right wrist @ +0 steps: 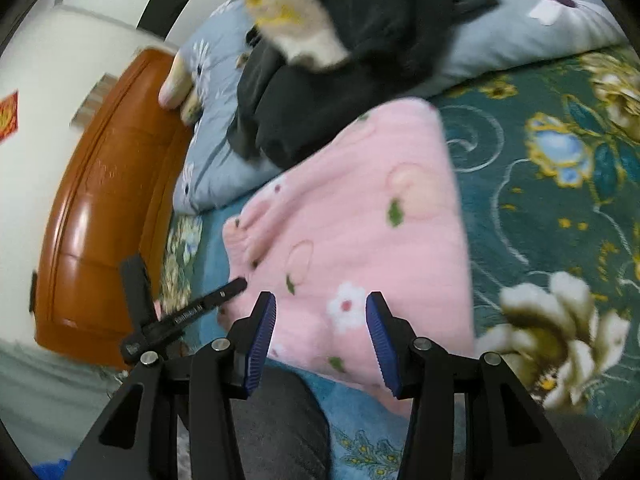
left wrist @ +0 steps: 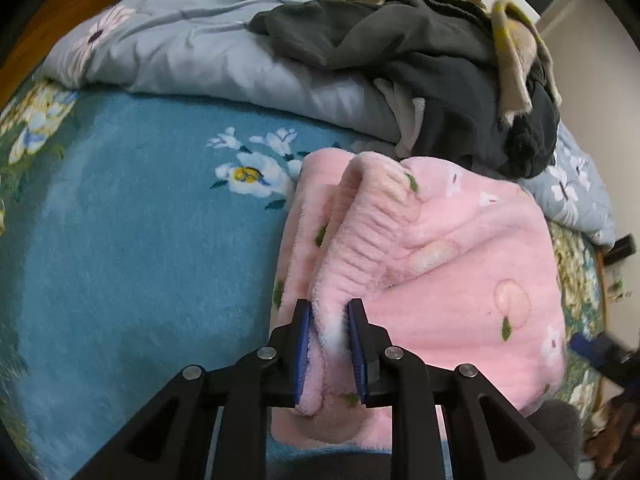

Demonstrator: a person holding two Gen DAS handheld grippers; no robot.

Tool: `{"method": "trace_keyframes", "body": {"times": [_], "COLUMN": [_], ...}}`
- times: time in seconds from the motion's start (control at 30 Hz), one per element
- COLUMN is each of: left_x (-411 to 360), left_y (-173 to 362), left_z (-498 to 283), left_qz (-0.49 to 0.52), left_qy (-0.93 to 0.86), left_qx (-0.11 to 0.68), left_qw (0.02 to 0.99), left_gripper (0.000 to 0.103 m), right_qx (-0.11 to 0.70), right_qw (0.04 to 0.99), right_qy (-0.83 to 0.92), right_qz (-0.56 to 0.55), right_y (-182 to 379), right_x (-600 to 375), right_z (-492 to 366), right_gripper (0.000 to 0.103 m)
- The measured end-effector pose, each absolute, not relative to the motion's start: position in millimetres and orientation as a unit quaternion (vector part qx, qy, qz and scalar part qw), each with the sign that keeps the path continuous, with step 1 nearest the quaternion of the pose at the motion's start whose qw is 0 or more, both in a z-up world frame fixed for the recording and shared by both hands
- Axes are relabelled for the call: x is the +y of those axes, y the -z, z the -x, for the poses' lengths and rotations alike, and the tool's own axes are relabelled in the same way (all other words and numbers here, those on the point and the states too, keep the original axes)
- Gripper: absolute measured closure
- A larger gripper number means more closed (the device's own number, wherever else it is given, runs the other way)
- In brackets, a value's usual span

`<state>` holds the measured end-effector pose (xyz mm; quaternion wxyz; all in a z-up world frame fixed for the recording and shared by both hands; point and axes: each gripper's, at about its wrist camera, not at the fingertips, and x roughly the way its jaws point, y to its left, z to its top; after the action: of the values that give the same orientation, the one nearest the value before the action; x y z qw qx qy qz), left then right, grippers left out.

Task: Fold clothes

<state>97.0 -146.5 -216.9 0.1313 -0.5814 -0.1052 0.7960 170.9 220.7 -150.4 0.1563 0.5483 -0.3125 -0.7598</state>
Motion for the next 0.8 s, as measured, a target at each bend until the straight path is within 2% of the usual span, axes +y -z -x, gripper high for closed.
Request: {"method": "trace_keyframes", "body": {"times": [0.2, 0.5, 0.57, 0.63, 0.7, 0.8], "left_x": [-149.4, -153.1, -154.3, -156.3, -157.7, -157.7], "left_y": [226.8, 226.2, 224.3, 221.4, 221.5, 225.1], "left_z": [-94.6, -93.6, -94.2, -95.0, -94.6, -91.4], "left_qz": [0.592, 0.591, 0.588, 0.586, 0.588, 0.597], "left_qy": [-0.785, -0.782, -0.783, -0.780, -0.776, -0.770], "left_qx": [-0.118, -0.134, -0.139, -0.148, -0.152, -0.147], "left_qw": [0.135, 0.146, 0.150, 0.162, 0.170, 0.173], "left_gripper": [0.078, 0.071, 0.066, 0.047, 0.035, 0.028], "right_qx": [-0.312, -0.313, -0.312, -0.316, -0.329, -0.359], "right_qw": [0.137, 0.143, 0.152, 0.153, 0.141, 0.112], "right_qy": [0.740, 0.746, 0.756, 0.766, 0.774, 0.767], "right_qz": [-0.580, -0.570, -0.555, -0.539, -0.522, -0.520], "right_y": [193.1, 186.9, 174.6, 165.4, 160.5, 168.9], "right_x": [214.7, 217.1, 220.0, 227.4, 241.7, 259.7], "right_z": [-173.6, -173.5, -173.8, -175.9, -177.8, -177.1], "right_gripper": [0.055, 0.055, 0.055, 0.053, 0.038, 0.031]}}
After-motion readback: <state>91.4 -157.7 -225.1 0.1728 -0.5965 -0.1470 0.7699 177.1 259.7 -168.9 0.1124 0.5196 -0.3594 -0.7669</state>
